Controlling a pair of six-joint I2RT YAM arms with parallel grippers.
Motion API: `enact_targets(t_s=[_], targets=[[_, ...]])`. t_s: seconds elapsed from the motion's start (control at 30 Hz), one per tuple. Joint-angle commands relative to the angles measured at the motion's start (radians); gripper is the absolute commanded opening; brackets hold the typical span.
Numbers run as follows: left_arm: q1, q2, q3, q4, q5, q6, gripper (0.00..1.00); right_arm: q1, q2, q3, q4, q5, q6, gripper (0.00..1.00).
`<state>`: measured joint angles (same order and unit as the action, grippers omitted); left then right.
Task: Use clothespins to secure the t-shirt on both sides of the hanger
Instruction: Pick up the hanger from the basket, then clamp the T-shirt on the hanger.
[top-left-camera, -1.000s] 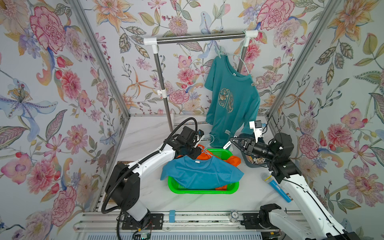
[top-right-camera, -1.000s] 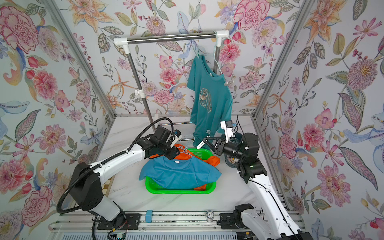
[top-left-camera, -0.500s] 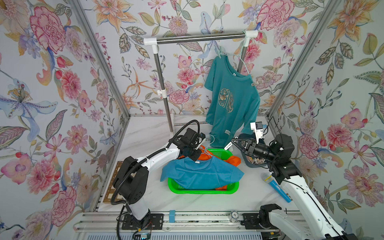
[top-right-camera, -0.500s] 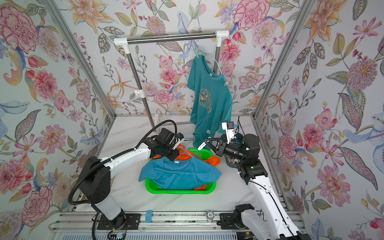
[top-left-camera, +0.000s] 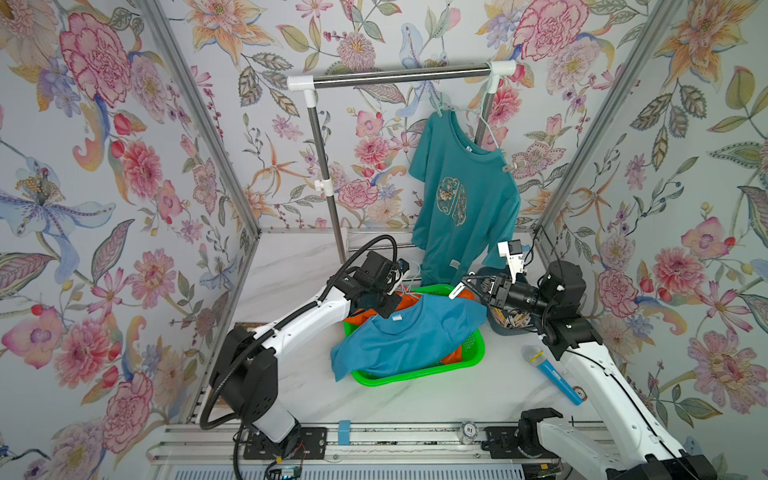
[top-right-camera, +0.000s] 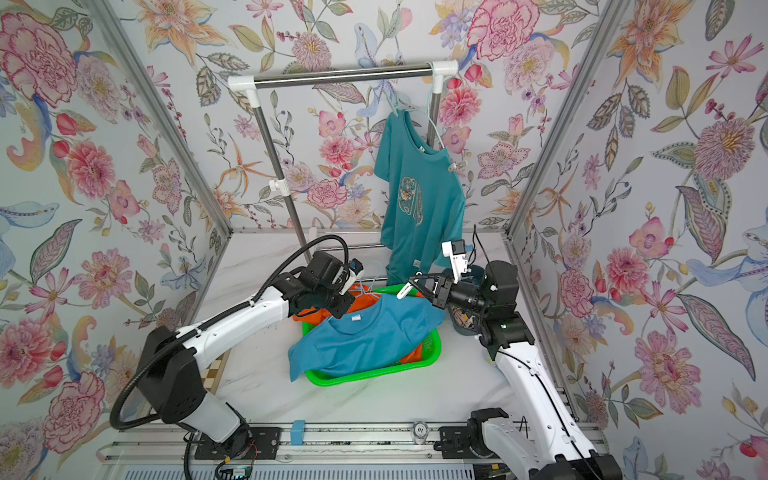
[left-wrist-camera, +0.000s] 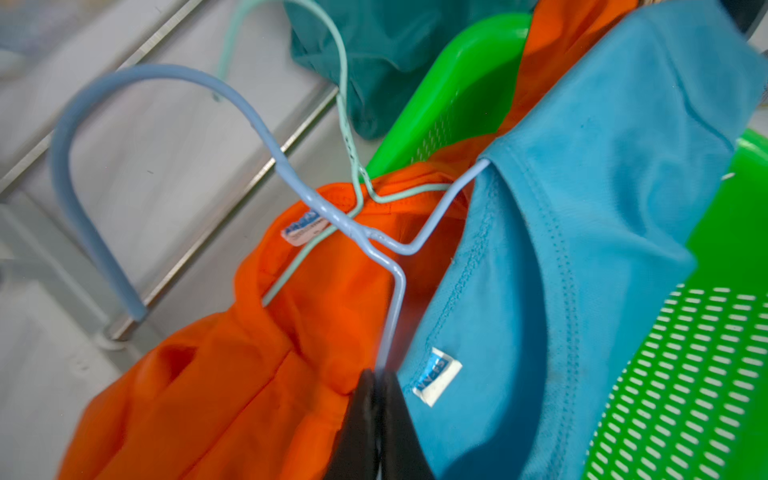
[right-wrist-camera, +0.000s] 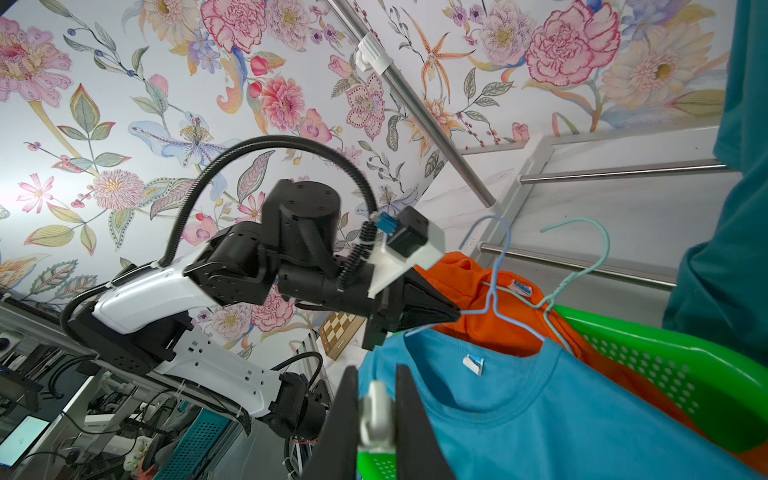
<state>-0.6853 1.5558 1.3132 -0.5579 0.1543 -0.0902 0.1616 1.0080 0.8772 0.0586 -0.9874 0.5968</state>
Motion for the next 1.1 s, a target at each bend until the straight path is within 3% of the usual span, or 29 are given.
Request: enact_targets(t_s=[0.0, 0.23, 0.4, 0.57, 0.83, 1.07], targets=[[-0.020, -0.141, 0.061, -0.012, -0.110, 0.061, 0.06, 0.029, 0.034, 0.114, -0.134, -0.019, -0.151, 0.06], [-0.060, -0.251, 0.099, -0.055, -0.175, 0.151, 0.07, 0.047, 0.140, 0.359, -0.315, -0.050, -0.369, 0.06], [-0.081, -0.253, 0.169, -0.149, -0.154, 0.210, 0.06, 0.034, 0.278, 0.572, -0.410, -0.244, -0.538, 0.03], [-0.089, -0.298, 0.197, -0.175, -0.069, 0.284, 0.06, -0.017, 0.394, 0.700, -0.411, -0.415, -0.564, 0.00], [-0.089, -0.407, 0.187, -0.055, 0.113, 0.392, 0.09, -0.035, 0.405, 0.695, -0.411, -0.462, -0.576, 0.00], [-0.088, -0.286, 0.346, -0.185, 0.222, 0.437, 0.06, 0.003, 0.359, 0.677, -0.411, -0.470, -0.606, 0.00]])
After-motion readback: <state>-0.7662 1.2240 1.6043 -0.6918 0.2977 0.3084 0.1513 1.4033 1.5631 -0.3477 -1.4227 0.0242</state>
